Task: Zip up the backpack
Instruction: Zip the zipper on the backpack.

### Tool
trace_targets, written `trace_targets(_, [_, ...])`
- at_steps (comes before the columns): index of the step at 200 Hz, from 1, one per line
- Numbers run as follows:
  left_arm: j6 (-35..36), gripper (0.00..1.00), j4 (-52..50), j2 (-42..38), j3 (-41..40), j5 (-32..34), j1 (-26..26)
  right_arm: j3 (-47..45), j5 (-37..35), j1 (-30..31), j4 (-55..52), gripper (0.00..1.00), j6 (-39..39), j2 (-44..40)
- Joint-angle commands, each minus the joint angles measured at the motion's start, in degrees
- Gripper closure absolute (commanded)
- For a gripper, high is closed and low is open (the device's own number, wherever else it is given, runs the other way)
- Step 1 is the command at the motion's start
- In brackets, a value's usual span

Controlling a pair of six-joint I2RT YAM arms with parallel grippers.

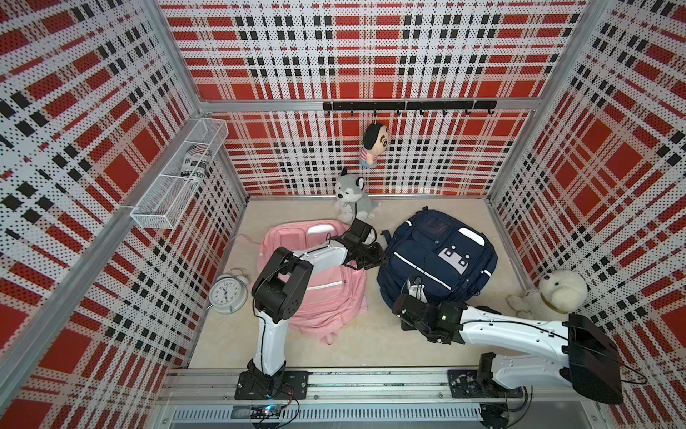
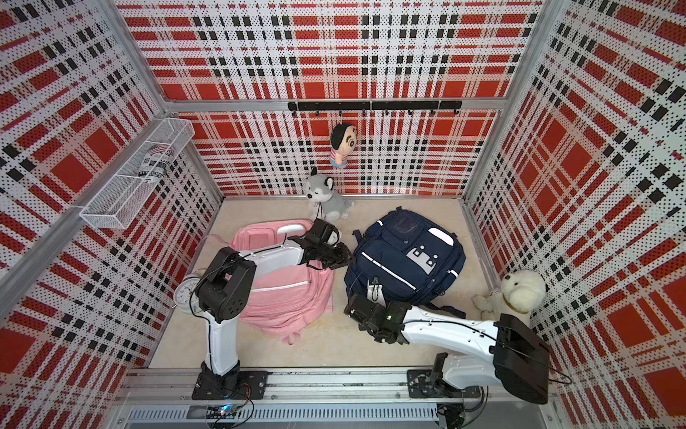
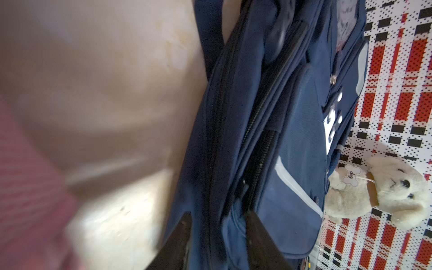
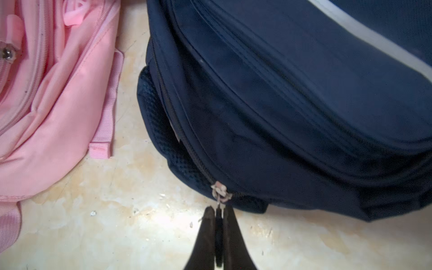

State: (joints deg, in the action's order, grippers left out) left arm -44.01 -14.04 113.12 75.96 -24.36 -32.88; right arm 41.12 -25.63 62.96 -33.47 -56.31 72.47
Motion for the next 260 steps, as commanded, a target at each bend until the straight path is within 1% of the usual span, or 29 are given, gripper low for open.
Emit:
trace_targets(1, [-0.60,0.52,2.12,-8.17,-5.42,2.46,0.89,2.22,0.88,-0.10,4.54,1.00,4.12,1.18])
trace_targets(20, [-2.53,0.49,1.94,-12.01,-9.37,1.02,0.51,1.26,1.29,-0.31,6.59,1.00,4.90,0.94])
trace_targets(38, [-4.66,0.49,1.78,-13.51,-10.58,0.36,-1.65,0.63,1.81,-0.46,8.46,1.00,5.57,1.01])
trace_targets(67, [-6.31,0.46,-1.09,-12.25,-8.30,1.83,-6.26,0.65,1.89,-0.73,10.20,1.00,7.16,1.48])
trace_targets(98, [-8.52,0.46,-2.13,-10.73,-8.70,2.43,-8.79,0.81,1.81,-1.11,11.03,1.00,8.73,2.41])
trace_targets(145, [-11.07,0.43,-3.75,-13.13,-10.74,5.50,-8.82,0.12,1.46,-1.44,12.44,1.00,9.20,2.42])
trace_targets(194, [-13.12,0.41,-5.66,-13.18,-10.04,7.56,-9.46,-0.15,1.12,-1.44,13.86,1.00,9.63,2.68])
trace_targets(222, [-15.07,0.41,-6.41,-15.29,-10.92,10.07,-9.47,-0.73,1.17,-1.66,14.31,1.00,9.80,2.59])
trace_targets(260, [-16.51,0.41,-9.06,-17.19,-9.49,12.75,-9.87,-1.21,2.29,-2.34,15.61,1.00,10.93,2.50])
